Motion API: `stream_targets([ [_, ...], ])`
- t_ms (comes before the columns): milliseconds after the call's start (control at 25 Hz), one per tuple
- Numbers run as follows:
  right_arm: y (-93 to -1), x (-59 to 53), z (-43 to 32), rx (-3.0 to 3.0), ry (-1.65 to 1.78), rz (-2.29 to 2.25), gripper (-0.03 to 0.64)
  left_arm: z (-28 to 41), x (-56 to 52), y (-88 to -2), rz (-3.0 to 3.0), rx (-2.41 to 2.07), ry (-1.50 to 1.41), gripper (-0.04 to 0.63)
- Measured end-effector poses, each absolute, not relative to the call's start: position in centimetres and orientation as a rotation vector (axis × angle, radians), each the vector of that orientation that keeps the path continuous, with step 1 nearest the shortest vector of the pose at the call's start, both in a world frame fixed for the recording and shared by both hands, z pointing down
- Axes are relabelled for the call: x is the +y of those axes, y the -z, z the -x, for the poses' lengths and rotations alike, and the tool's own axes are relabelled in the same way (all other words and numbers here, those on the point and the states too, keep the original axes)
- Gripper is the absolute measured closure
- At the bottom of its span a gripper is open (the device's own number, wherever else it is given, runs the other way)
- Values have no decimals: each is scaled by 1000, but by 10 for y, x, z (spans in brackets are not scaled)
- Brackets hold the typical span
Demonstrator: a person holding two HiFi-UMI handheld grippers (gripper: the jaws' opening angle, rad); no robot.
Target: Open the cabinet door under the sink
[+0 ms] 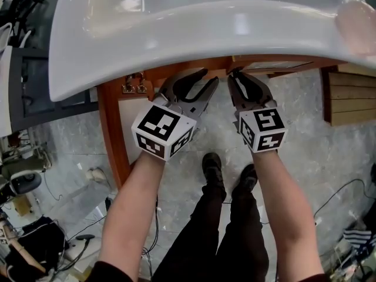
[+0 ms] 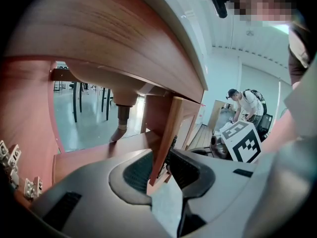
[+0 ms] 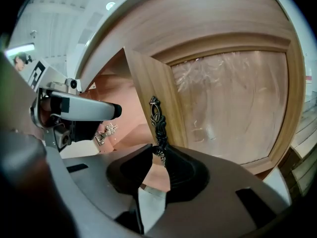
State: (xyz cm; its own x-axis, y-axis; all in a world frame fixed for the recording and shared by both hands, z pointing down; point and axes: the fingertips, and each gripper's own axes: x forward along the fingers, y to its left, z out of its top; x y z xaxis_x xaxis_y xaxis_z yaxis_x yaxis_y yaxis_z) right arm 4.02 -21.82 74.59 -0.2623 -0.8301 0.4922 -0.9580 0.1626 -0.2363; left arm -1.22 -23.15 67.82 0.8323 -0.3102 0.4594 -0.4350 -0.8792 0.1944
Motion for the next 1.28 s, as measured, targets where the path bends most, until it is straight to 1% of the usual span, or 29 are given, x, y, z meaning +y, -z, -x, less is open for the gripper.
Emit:
stream_targets([
  [320, -744, -197, -36, -2229, -702, -1635, 525, 2, -218, -671, -2790, -477, -640, 477],
  [640, -745, -166, -35, -2281, -718, -1560, 523, -21, -189, -662, -2882, -337, -692, 453],
  [880, -743, -156, -36, -2309, -710, -1523, 523, -26, -174, -658, -2907, -249, -702, 468],
  [1160, -744, -148, -37, -2325, -700, -1488, 523, -42, -165, -653, -2952, -221, -717, 463],
  [1200, -744, -147, -37, -2326, -702, -1485, 523, -43, -164, -652, -2950, -219, -709, 469],
  [1240, -744, -146, -37, -2328, -704, -1482, 523, -45, -164, -652, -2945, -214, -703, 489],
  [1280, -744, -145, -37, -2330, -707, -1479, 523, -45, -163, -652, -2940, -205, -698, 489],
])
